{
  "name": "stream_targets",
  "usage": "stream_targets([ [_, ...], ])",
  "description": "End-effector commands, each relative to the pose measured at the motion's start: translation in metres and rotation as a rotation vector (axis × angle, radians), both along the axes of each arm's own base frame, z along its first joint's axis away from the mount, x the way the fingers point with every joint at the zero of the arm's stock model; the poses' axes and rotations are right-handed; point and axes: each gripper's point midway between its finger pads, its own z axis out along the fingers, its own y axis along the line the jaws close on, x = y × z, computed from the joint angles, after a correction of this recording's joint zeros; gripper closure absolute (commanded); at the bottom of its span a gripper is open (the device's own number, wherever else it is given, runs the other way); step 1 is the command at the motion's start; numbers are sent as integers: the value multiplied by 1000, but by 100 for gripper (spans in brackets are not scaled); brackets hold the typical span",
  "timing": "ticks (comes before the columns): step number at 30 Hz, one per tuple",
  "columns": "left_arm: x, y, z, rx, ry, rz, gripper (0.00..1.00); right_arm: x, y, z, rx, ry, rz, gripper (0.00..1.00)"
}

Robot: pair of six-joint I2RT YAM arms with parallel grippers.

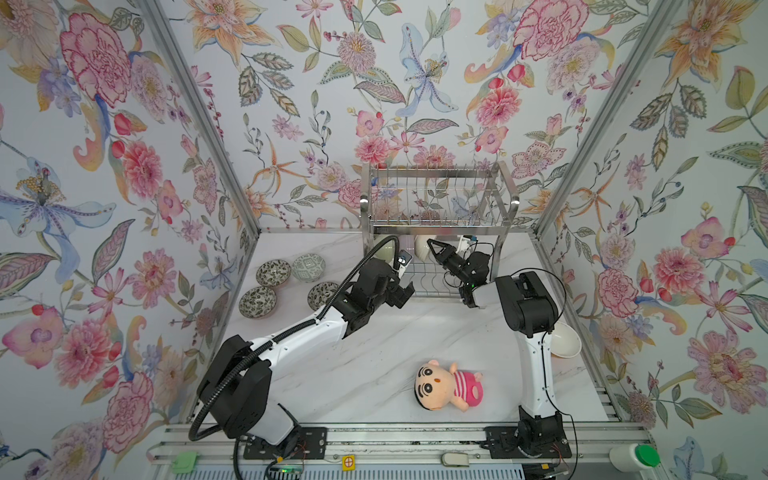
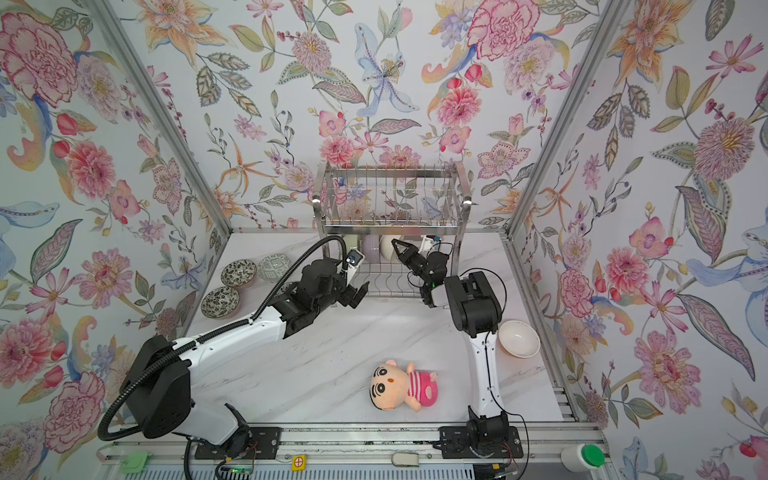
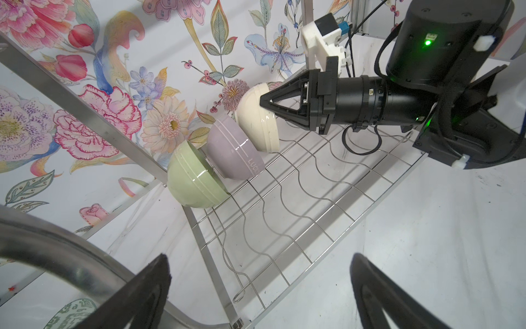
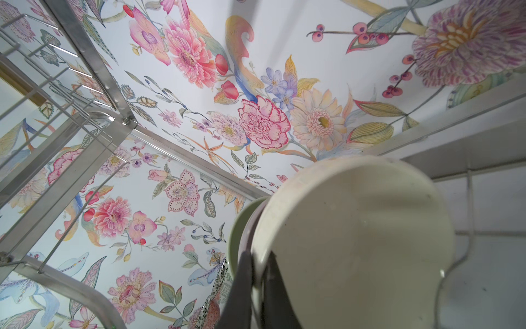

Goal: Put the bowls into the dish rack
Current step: 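Keep pressing the cream bowl upright in the rack slot with the right gripper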

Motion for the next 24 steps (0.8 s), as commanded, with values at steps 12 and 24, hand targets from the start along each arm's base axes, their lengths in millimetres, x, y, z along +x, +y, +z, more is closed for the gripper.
stream_targets([
  [12,-16,-2,3,-6,8,-13,1,-7,-16,1,-82,36,-17,74],
  [24,-24,3,7,-15,-1,-9,1,-19,-21,15,-111,24,-23,69],
])
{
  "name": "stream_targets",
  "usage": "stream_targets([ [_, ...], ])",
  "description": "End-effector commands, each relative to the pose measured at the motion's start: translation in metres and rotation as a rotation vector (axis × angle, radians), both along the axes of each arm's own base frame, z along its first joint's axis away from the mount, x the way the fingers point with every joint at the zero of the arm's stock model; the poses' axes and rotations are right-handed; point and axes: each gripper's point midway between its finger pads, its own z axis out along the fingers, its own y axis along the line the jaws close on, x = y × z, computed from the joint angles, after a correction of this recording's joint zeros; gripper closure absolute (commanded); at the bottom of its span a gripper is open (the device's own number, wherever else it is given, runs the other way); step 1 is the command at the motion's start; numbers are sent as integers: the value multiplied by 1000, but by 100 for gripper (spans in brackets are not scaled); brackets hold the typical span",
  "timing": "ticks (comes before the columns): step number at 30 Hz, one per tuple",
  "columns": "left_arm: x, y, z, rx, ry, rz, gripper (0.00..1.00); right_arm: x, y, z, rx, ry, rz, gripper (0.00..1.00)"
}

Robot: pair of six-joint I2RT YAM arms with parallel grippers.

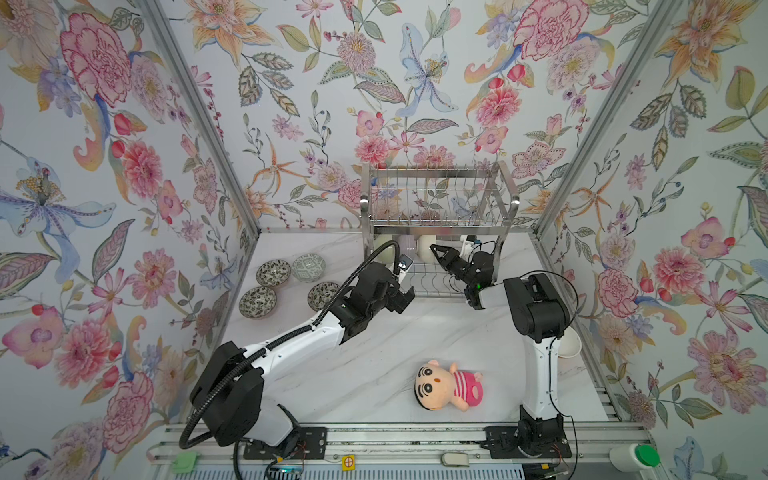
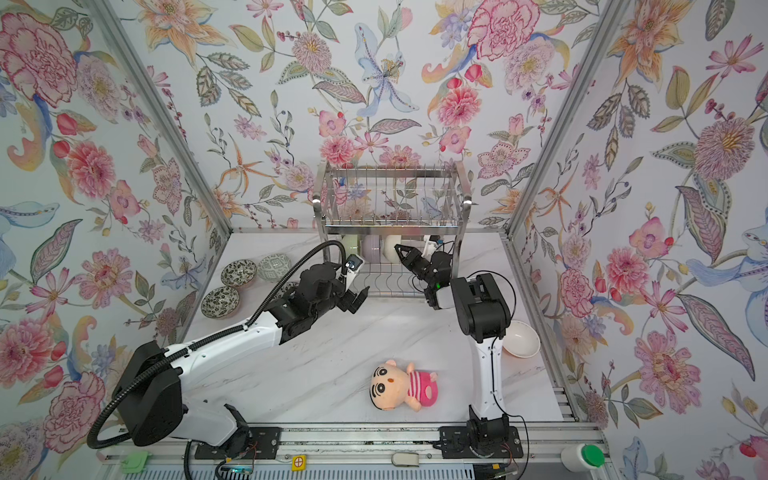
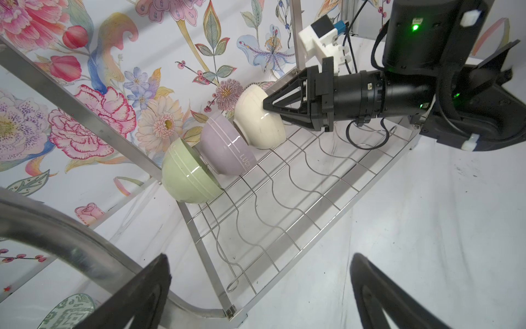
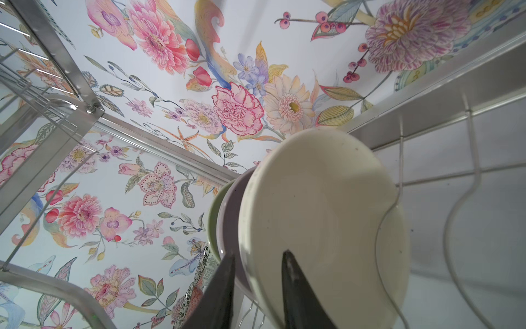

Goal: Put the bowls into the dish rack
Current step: 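Keep pressing the cream bowl upright in the rack slot with the right gripper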

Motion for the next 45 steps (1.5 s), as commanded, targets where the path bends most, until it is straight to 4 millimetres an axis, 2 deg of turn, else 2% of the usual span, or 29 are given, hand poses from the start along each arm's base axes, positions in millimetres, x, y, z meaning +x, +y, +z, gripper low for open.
stream_targets([
  [1,-8,4,6,-15,-7,11,1,-6,-4,25,-18,-58,9,68],
  [16,-17,11,9,-29,-14,20,1,-23,-3,39,-59,-70,20,61],
  [23,-22,13,9,-44,-10,20,1,-30,0,37,-68,-63,23,58],
  [39,-31,21,13,-51,-23,30,1,-46,11,47,-109,-76,41,56],
  [45,-34,27,14,-54,-28,42,1,-59,24,47,-127,-76,63,53],
])
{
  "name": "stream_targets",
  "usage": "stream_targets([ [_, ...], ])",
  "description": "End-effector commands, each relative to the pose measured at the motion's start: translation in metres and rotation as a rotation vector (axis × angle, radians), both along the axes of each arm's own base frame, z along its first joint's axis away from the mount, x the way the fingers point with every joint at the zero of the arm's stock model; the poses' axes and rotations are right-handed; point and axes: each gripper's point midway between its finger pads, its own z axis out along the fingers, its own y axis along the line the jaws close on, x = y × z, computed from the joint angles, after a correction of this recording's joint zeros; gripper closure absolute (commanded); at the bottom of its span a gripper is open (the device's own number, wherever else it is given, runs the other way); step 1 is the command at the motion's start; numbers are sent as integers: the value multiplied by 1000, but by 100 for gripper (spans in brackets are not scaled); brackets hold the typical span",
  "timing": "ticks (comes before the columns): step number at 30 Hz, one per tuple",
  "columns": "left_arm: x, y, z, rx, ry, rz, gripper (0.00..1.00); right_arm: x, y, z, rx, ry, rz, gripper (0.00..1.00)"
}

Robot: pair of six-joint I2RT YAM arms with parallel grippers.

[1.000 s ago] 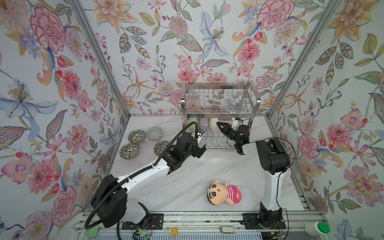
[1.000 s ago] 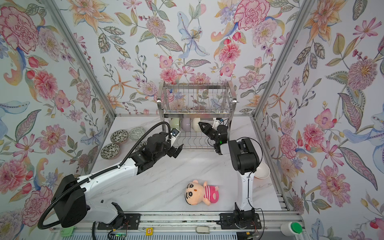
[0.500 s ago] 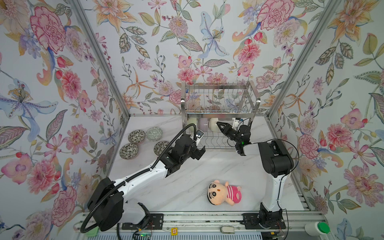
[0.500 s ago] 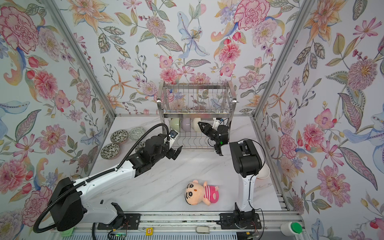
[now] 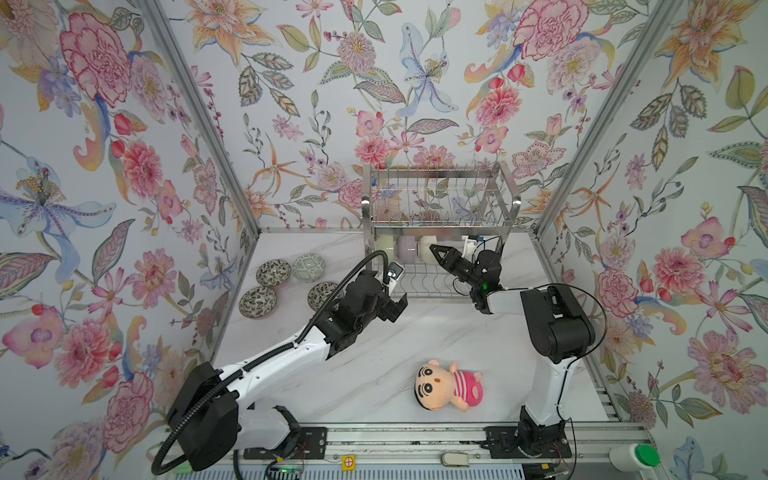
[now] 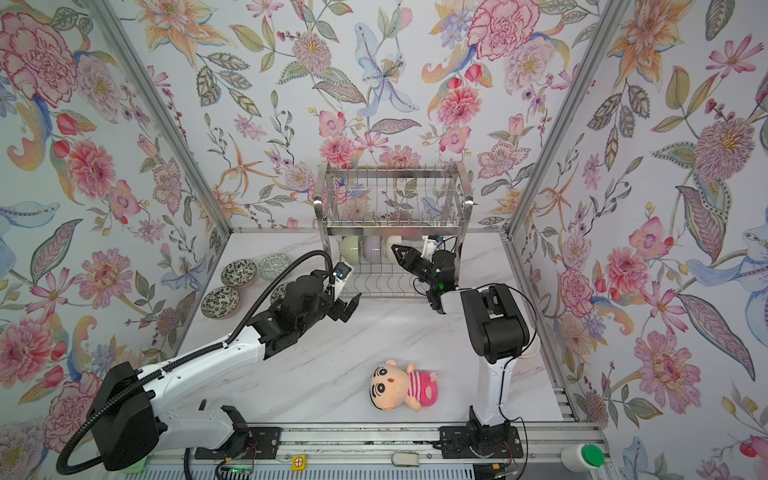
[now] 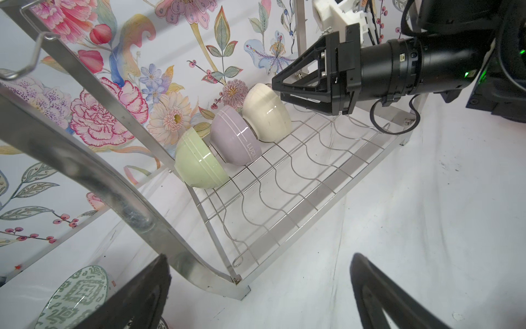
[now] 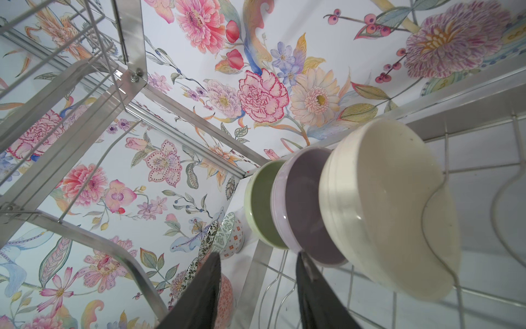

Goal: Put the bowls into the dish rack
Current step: 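Keep pressing the cream bowl upright in the rack slot with the right gripper, then open the right gripper and withdraw it from the rack toward the orange bowl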

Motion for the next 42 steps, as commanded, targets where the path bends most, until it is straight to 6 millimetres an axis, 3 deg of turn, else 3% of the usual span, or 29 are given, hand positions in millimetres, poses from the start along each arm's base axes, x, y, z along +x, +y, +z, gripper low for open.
stream_targets([
  [1,-6,6,5,-16,-13,23,1,-12,10,4,-32,-20,19,52],
  [17,-24,29,4,-89,17,76,1,-61,34,-5,-134,14,48,41],
  [23,-36,36,8,-159,22,74,1,-89,31,-6,-360,48,7,21],
  [31,-52,44,-7,-242,52,81,1,-130,5,0,-614,111,-83,10],
  [33,-54,43,-11,-241,62,84,1,-142,-6,2,-686,122,-113,1],
  [38,-61,32,-12,-250,43,55,1,-165,-39,1,-831,195,-183,1],
  [42,-63,14,-11,-260,21,15,1,-183,-53,-5,-876,265,-174,1],
])
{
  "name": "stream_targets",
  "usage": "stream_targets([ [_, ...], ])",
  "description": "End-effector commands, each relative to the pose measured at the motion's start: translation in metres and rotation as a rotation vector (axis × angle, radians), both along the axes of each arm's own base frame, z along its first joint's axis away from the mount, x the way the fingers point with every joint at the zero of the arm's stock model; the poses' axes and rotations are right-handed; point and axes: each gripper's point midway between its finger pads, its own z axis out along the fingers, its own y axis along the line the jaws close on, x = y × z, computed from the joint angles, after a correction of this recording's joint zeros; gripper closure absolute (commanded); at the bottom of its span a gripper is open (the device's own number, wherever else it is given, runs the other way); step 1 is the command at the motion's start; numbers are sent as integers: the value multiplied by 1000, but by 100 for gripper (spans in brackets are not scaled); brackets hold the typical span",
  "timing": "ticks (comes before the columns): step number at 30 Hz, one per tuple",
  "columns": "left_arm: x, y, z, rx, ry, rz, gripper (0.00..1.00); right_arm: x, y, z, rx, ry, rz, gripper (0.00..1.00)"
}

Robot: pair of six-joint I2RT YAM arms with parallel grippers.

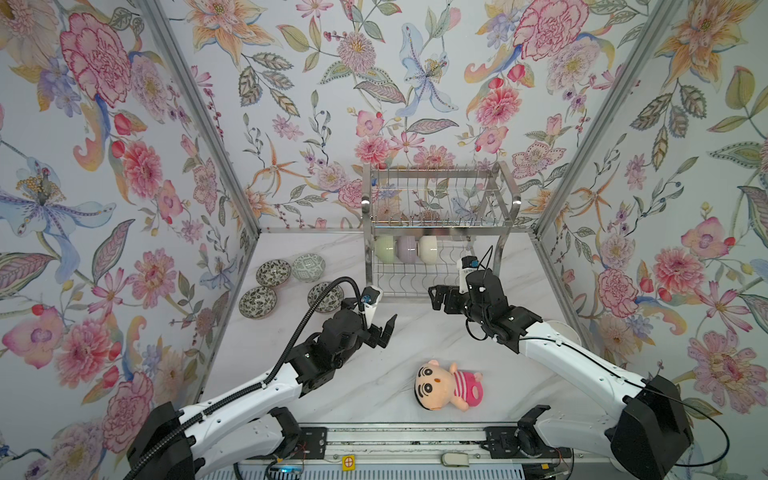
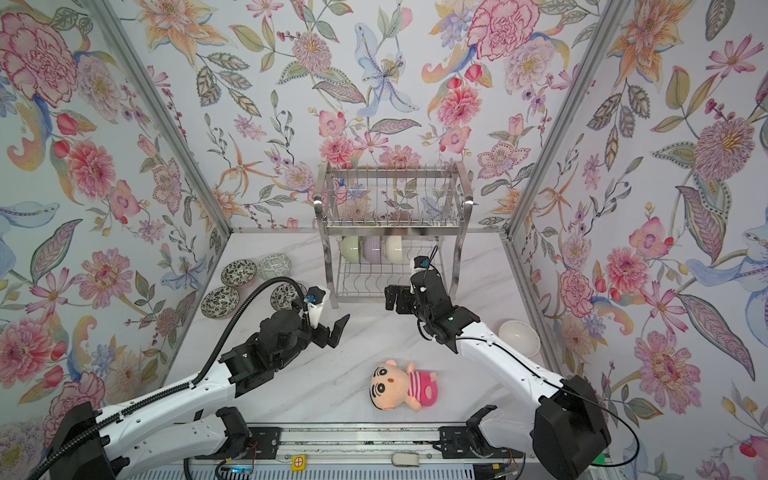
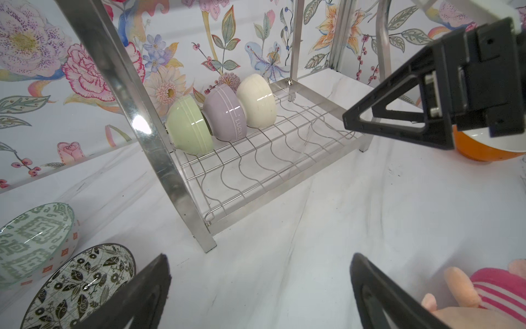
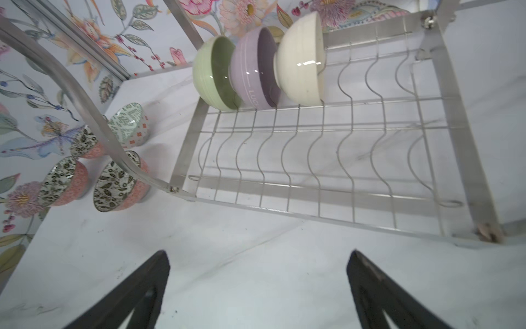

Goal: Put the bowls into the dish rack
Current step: 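Open the right gripper and withdraw it from the rack toward the orange bowl, then lower the right gripper onto the orange bowl rim and close it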

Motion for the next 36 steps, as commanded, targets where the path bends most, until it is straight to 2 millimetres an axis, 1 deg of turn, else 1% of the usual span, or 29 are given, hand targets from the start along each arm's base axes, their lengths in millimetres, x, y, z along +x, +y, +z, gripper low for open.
stream_targets([
  [1,-1,-16,2,-31,-33,-21,1,-20,-29,-16,-139,108,-52,1],
  [3,-3,-28,3,-34,-45,-51,1,-27,-40,-24,-180,148,-79,1],
  [6,-6,-46,3,-28,-67,-93,1,-36,-63,-30,-245,180,-151,1],
  [9,-8,-62,3,-21,-85,-129,1,-46,-89,-36,-249,223,-238,1],
  [11,-9,-74,1,-14,-96,-153,1,-52,-113,-41,-227,258,-310,1],
  [13,-10,-85,0,-10,-105,-178,1,-58,-135,-42,-200,268,-381,1],
  [17,-12,-105,-2,-12,-114,-224,1,-66,-176,-31,-179,234,-525,1],
  [18,-13,-109,-2,-15,-117,-235,1,-68,-184,-30,-182,232,-551,1],
  [20,-15,-115,-3,-23,-119,-256,1,-73,-203,-34,-185,263,-606,1],
  [24,-16,-119,-8,-22,-129,-270,1,-77,-237,-46,-176,322,-702,1],
  [27,-15,-123,-9,-24,-131,-277,0,-76,-255,-58,-152,356,-742,1],
  [31,-14,-136,0,-59,-137,-310,1,-66,-268,-77,-58,377,-755,1],
  [33,-13,-142,4,-70,-140,-321,1,-61,-273,-87,-42,394,-759,0],
  [36,-13,-151,8,-78,-148,-337,1,-53,-273,-103,-16,428,-744,6],
])
